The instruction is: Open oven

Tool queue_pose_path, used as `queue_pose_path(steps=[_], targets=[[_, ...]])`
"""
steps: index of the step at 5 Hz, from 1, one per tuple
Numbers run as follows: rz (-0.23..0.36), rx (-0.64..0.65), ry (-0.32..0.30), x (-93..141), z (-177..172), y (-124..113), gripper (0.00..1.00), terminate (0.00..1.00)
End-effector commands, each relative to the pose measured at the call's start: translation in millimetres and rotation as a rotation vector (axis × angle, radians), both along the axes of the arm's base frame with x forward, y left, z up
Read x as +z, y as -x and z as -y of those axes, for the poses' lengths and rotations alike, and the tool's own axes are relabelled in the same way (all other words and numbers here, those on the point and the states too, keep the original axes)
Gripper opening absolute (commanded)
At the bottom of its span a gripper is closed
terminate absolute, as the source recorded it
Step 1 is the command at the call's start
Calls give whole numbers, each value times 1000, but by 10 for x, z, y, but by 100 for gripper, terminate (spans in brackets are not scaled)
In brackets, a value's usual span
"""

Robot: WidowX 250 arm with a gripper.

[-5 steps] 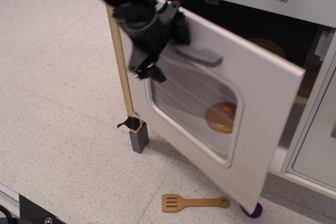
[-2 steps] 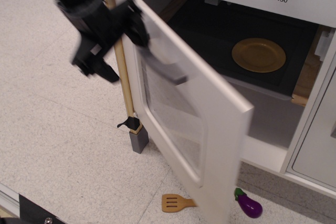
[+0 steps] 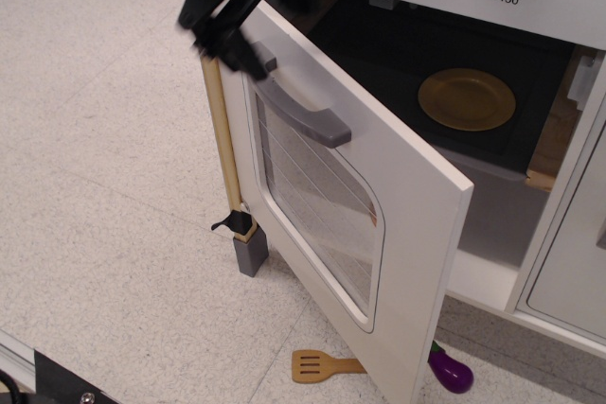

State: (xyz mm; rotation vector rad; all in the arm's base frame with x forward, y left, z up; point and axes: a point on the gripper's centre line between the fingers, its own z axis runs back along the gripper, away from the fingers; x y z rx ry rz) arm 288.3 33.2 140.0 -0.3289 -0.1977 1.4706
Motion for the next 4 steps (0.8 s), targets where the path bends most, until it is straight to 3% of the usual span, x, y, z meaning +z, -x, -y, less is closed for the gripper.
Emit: queue_pose_path(steps=[1, 2, 3, 4], targets=[[-104, -75, -45, -156, 523, -126, 100, 0], [-157, -81, -36, -432, 633, 65, 100, 0], [-195, -107, -55, -593, 529, 265, 100, 0], [-217, -157, -32, -590, 191, 460, 100, 0]])
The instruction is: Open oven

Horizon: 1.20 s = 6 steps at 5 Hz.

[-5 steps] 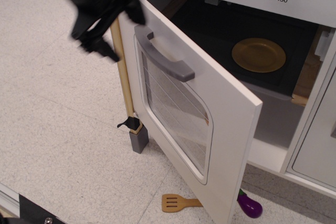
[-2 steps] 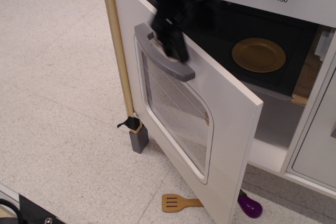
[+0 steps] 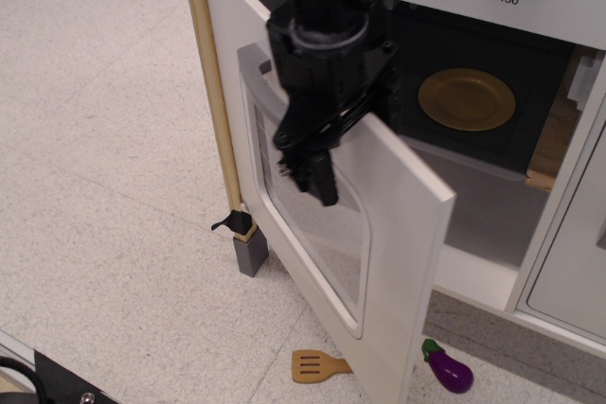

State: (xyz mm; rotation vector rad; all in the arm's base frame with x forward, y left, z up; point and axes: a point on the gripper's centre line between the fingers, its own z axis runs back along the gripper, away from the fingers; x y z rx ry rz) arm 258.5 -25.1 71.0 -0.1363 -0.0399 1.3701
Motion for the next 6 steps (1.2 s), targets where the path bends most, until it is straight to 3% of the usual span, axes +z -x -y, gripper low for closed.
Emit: queue_pose_path(steps=[1, 3, 4, 6], targets=[[-12, -90, -4, 148, -745, 311, 100, 0], [15, -205, -97, 346, -1566, 554, 100, 0], [75, -192, -144, 385, -1833, 591, 100, 0], [91, -186, -78, 657, -1558, 420, 100, 0]])
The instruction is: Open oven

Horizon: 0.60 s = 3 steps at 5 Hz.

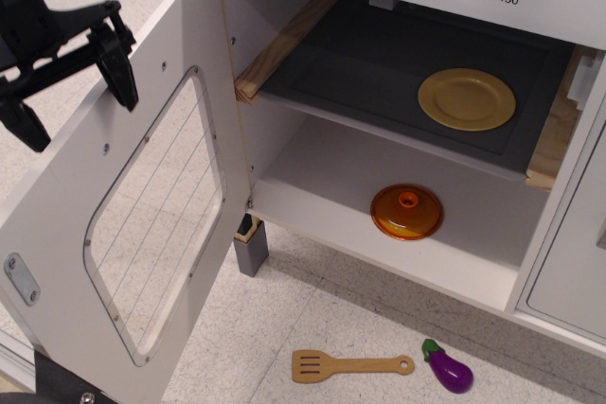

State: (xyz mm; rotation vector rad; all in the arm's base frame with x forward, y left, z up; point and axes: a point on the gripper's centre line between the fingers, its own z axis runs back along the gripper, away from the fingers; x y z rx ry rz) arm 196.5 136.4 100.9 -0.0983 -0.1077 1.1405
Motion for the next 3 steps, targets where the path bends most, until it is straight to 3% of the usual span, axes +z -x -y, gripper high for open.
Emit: queue_pose_path(steps=[1, 2, 3], targets=[[78, 44, 30, 511, 285, -263, 100, 0], [83, 78, 6, 512, 535, -336, 100, 0], [70, 74, -43, 324, 742, -348, 100, 0]])
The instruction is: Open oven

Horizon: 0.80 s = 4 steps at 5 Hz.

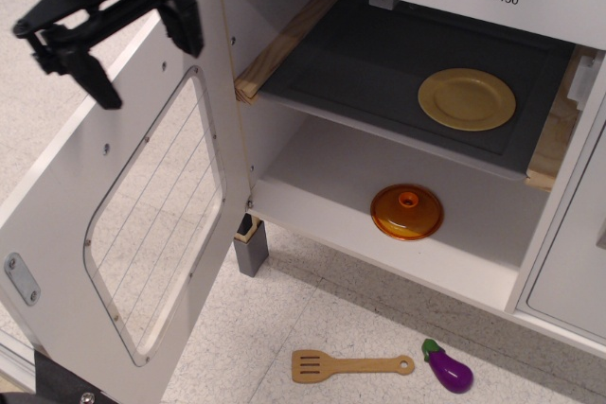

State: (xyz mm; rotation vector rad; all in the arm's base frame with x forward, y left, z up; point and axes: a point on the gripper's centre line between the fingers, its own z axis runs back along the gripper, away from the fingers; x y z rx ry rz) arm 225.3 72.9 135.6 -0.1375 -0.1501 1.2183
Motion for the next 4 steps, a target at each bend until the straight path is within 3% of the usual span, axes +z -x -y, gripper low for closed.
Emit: queue_pose_path(steps=[1, 2, 4], targets=[[-3, 34, -114, -387, 66, -77, 100, 0], [-31, 12, -112, -600, 100, -126, 100, 0], [-31, 12, -112, -600, 100, -126, 100, 0]])
